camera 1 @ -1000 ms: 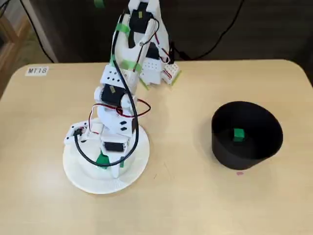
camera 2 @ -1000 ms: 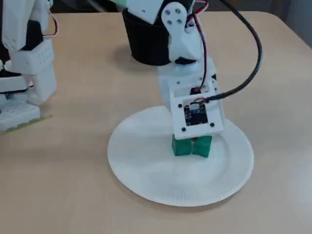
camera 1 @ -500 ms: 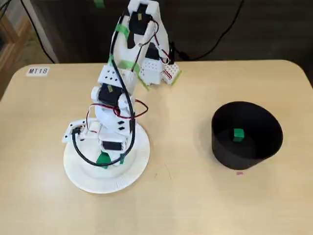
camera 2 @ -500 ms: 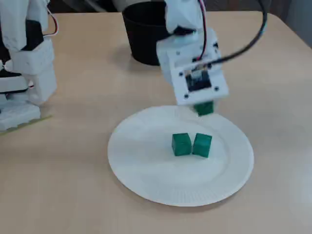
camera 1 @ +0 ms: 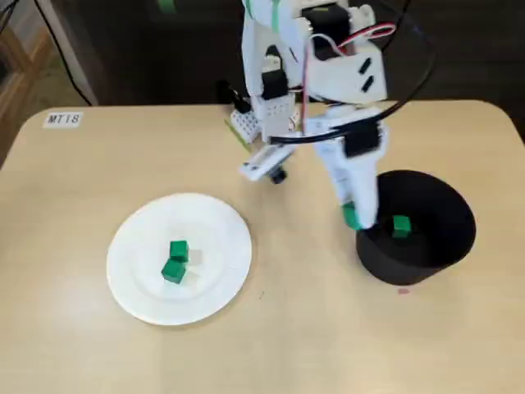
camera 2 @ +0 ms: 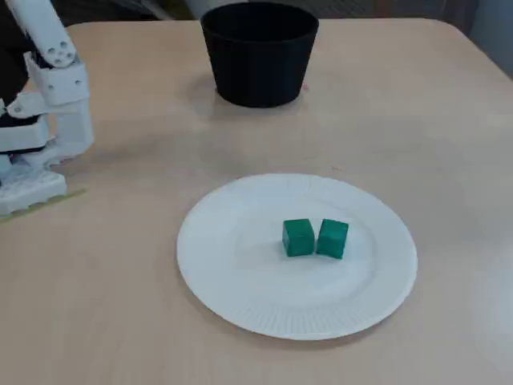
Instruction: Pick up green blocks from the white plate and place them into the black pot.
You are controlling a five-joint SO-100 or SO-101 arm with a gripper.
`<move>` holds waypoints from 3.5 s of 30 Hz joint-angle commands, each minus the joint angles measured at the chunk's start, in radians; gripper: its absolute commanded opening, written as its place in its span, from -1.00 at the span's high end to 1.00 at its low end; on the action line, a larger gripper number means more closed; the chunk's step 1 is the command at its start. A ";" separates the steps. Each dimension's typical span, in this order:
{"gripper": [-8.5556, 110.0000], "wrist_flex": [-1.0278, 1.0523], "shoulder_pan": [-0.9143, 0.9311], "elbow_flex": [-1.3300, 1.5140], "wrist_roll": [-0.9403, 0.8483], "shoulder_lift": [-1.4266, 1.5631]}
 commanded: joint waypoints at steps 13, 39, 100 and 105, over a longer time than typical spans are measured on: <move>0.81 -0.390 -0.095 0.365 0.067 -0.002; 0.90 -0.181 0.540 0.422 0.824 0.356; 0.53 0.499 1.026 -0.492 0.787 -0.761; 0.60 0.489 1.026 -0.525 0.799 -0.804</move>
